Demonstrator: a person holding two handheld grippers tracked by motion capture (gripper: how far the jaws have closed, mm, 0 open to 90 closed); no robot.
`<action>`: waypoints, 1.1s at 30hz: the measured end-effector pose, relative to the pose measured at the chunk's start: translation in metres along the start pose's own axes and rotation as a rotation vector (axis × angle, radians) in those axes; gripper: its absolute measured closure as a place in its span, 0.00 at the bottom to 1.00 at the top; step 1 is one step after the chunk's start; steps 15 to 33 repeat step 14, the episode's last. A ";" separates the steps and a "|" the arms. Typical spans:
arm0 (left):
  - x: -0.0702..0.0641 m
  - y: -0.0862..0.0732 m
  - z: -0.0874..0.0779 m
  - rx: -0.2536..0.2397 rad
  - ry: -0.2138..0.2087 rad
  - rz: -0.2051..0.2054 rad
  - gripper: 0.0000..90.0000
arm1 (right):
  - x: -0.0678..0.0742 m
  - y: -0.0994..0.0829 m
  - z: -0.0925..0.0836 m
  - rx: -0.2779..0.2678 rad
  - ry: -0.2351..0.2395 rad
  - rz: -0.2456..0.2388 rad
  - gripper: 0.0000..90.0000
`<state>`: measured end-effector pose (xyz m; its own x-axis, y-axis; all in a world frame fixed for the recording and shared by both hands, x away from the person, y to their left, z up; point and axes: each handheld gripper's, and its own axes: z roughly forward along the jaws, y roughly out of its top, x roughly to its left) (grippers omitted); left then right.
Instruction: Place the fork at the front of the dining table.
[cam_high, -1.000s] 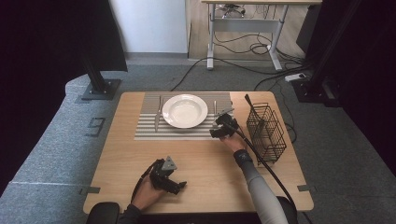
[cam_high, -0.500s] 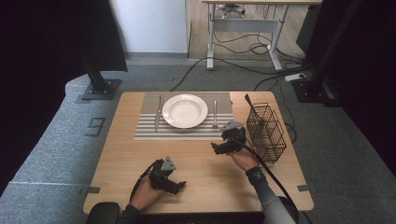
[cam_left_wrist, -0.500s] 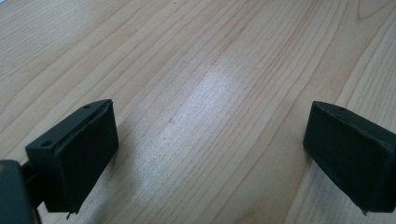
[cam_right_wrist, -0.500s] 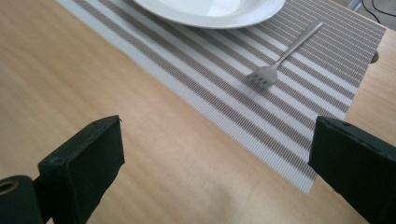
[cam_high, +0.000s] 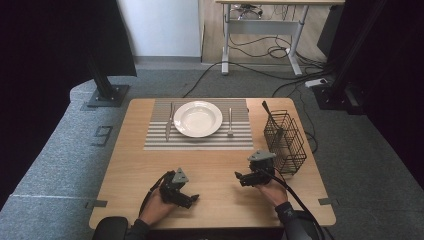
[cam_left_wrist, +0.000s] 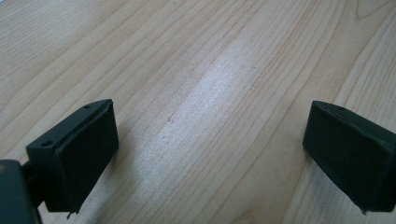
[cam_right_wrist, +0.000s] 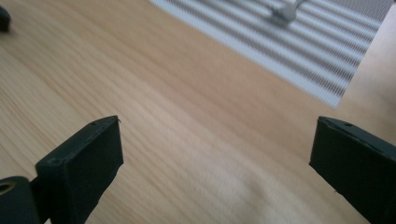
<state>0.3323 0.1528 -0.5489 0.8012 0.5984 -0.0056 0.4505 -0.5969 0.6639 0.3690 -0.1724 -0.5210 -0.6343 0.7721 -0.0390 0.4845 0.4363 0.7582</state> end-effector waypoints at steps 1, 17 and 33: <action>0.000 0.000 0.000 0.000 0.000 0.000 0.03 | 0.000 -0.004 0.002 0.009 -0.001 -0.001 0.01; 0.000 0.000 0.000 0.002 -0.002 0.002 0.03 | -0.002 -0.031 0.019 0.066 0.022 0.040 0.00; 0.000 0.000 0.000 0.002 -0.002 0.002 0.03 | -0.002 -0.031 0.019 0.066 0.022 0.040 0.00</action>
